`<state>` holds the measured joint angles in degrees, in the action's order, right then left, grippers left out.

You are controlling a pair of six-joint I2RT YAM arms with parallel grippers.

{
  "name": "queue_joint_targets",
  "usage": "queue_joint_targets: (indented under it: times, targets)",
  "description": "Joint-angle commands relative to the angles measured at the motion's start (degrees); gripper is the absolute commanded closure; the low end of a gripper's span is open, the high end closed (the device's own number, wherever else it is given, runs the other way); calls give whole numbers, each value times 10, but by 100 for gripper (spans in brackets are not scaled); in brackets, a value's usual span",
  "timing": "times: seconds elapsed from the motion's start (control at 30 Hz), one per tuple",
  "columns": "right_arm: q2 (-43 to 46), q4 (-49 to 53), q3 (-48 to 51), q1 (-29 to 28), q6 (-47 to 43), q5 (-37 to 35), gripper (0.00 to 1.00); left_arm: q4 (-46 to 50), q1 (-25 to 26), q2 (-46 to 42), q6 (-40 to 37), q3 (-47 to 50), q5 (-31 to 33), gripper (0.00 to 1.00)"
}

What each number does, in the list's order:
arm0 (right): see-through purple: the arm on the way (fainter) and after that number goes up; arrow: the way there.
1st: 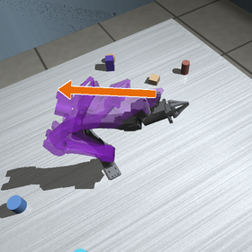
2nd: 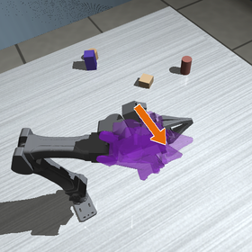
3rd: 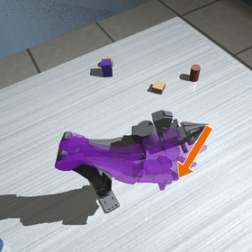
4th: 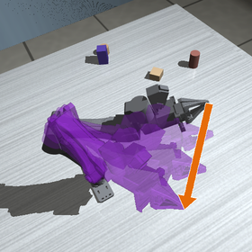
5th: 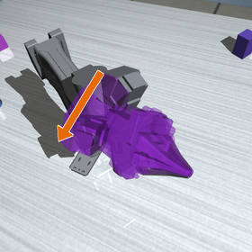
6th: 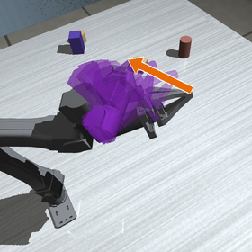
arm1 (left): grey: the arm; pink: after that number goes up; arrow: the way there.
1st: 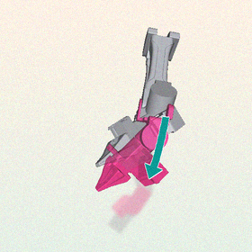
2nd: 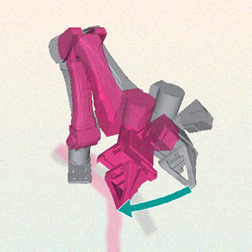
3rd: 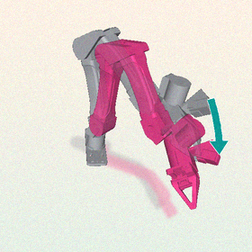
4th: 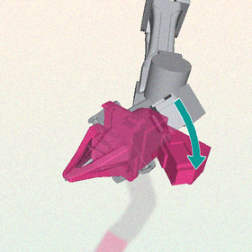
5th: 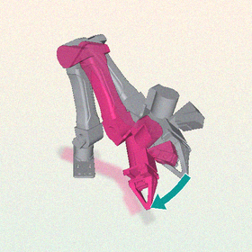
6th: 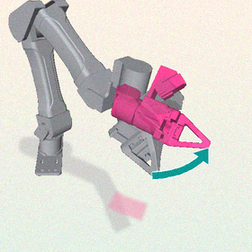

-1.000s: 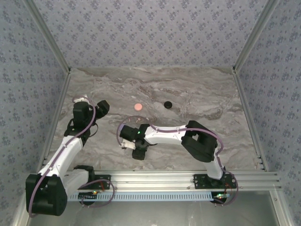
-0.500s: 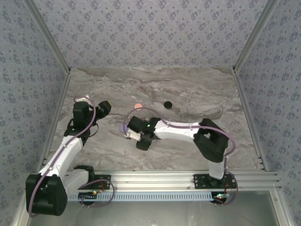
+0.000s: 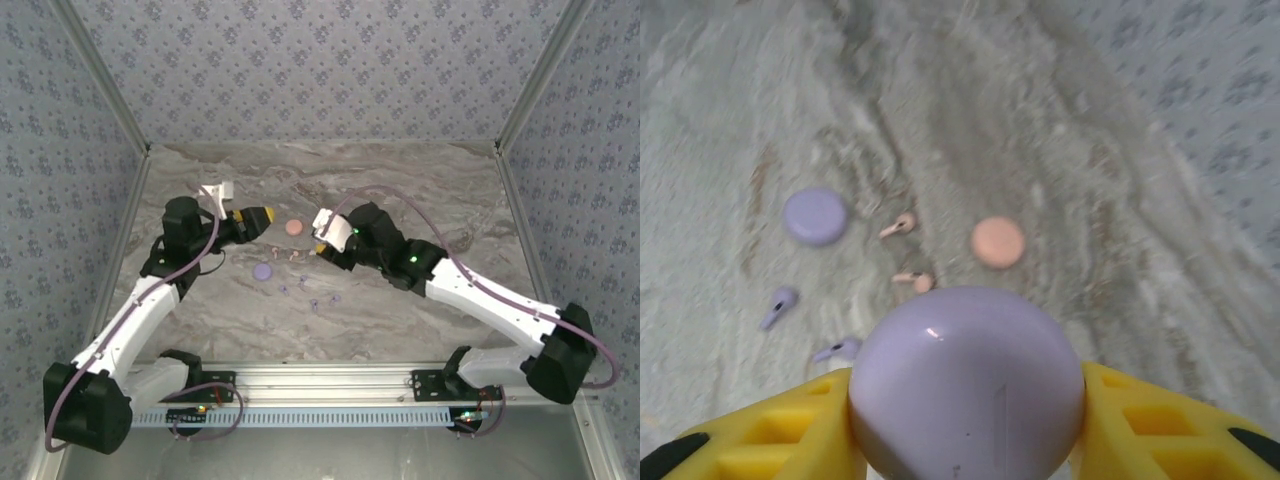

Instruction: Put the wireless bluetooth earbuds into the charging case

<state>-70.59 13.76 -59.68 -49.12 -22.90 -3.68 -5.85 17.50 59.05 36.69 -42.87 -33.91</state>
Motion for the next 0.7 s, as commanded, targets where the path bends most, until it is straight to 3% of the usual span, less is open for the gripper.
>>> queue_joint_targets:
  times: [0.0,0.27,0.53,0.67]
  targets:
    - [31,-60,11,9,-41,4,51,-36,33,13,2,-33,-60,32]
    - [45,-59,14,11,-82,-1,51,-70,121,90,-8,-87,-85,30]
    - [43,-52,11,13,-87,-13,52,-77,152,132,-16,-118,-104,30]
    - [43,-51,9,15,-88,-12,51,-50,164,144,-39,-133,-113,38]
